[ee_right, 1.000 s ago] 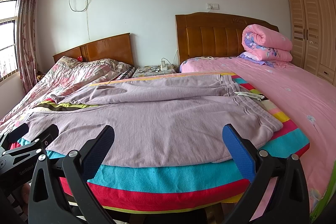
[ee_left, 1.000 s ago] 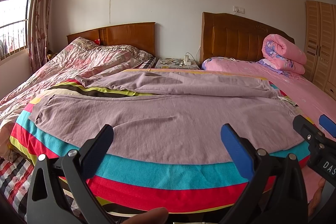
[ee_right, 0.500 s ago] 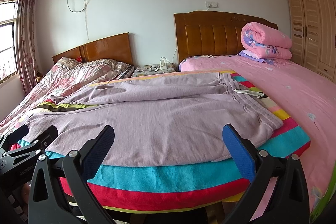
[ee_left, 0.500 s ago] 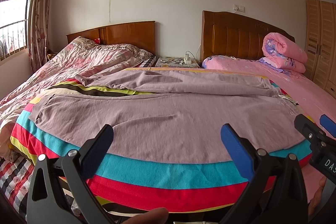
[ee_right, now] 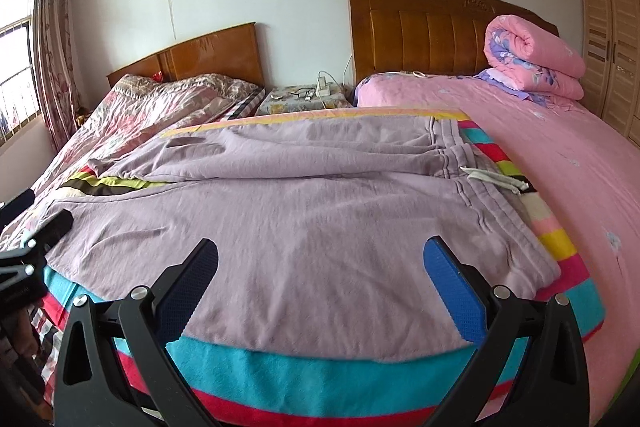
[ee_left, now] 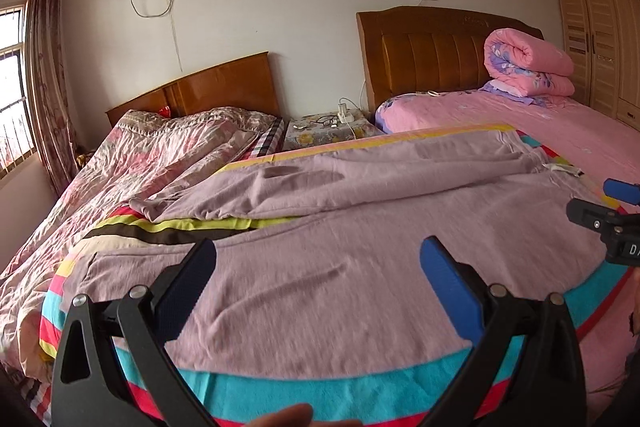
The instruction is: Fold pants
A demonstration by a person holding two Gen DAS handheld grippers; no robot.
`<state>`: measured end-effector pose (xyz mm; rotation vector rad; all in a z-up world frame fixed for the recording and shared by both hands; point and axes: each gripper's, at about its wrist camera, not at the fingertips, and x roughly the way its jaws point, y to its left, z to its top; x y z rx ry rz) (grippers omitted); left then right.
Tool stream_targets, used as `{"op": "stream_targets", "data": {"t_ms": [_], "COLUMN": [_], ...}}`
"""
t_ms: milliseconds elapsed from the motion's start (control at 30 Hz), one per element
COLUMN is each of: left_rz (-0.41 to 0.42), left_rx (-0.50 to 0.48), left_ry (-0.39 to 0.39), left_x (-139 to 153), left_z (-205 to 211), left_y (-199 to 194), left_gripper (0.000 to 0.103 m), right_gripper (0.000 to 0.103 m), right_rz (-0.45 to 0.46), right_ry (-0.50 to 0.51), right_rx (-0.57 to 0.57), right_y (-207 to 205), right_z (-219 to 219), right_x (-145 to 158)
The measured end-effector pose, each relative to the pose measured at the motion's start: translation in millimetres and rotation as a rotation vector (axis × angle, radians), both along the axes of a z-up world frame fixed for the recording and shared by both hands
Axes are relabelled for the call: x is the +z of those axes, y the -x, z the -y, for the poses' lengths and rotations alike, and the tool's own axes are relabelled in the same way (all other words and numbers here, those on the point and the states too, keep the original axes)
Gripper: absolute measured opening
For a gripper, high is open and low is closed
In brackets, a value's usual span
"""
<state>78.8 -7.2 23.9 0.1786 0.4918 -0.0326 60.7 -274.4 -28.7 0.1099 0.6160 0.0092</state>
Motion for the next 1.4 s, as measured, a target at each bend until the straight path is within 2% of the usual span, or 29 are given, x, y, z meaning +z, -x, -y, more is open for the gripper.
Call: {"op": "stream_targets", "data": {"t_ms": [100,167,233,367,467,500,567,600,733,800,900,933,1000,1133,1233,1300,1400], "left_rz": [-0.142,-0.245,-0.301,-0.318,-0.322,-0.345,-0.384,-0.393,-0.377,-0.392,-0.421,-0.421,-0.416,-0.427,-0.402,-0.36,-0.352], "left_rx": [-0.027,-0.073,-0.086,-0.074,-0.057,-0.048,-0.017,0.006,0.036,0.045,0.064,0.064,0.055,0.023,0.008,-0.004,-0.006], "left_ry": [0.046,0.124,0.212,0.313,0.447,0.503,0.616,0.659,0.703,0.709,0.72,0.718,0.705,0.695,0.737,0.775,0.793], "left_x": [11,11,8,-2,-16,-23,-37,-43,-55,-60,-66,-66,-63,-56,-39,-27,-27], "left_z": [-12,-23,-33,-39,-43,-46,-54,-59,-71,-73,-75,-75,-72,-68,-73,-79,-86], "left_y": [-56,-92,-119,-159,-183,-191,-205,-210,-222,-225,-228,-227,-224,-223,-215,-201,-180], "left_gripper": [0.102,0.102,0.102,0.102,0.102,0.102,0.102,0.102,0.102,0.102,0.102,0.102,0.102,0.102,0.102,0.102,0.102], "right_gripper": [0.099,0.099,0.099,0.099,0.099,0.099,0.091,0.083,0.082,0.078,0.03,0.023,0.015,0.014,0.014,0.014,0.014], "right_rz": [0.002,0.017,-0.018,-0.152,-0.237,-0.257,-0.301,-0.324,-0.389,-0.379,-0.381,-0.369,-0.329,-0.164,-0.033,0.023,0.043], "right_ry": [0.04,0.069,0.063,0.033,0.067,0.08,0.083,0.074,0.052,0.039,0.032,0.073,0.139,0.223,0.236,0.24,0.191], "right_rx": [0.03,0.067,0.174,0.365,0.472,0.513,0.603,0.644,0.742,0.775,0.794,0.769,0.726,0.621,0.57,0.548,0.517], "right_y": [-53,-98,-158,-285,-363,-383,-415,-428,-459,-460,-453,-446,-427,-362,-287,-229,-144], "right_z": [20,33,40,48,44,40,30,26,16,18,18,16,13,5,2,-2,-5], "right_x": [15,24,23,-4,-34,-44,-63,-71,-91,-93,-88,-86,-75,-25,12,24,19]}}
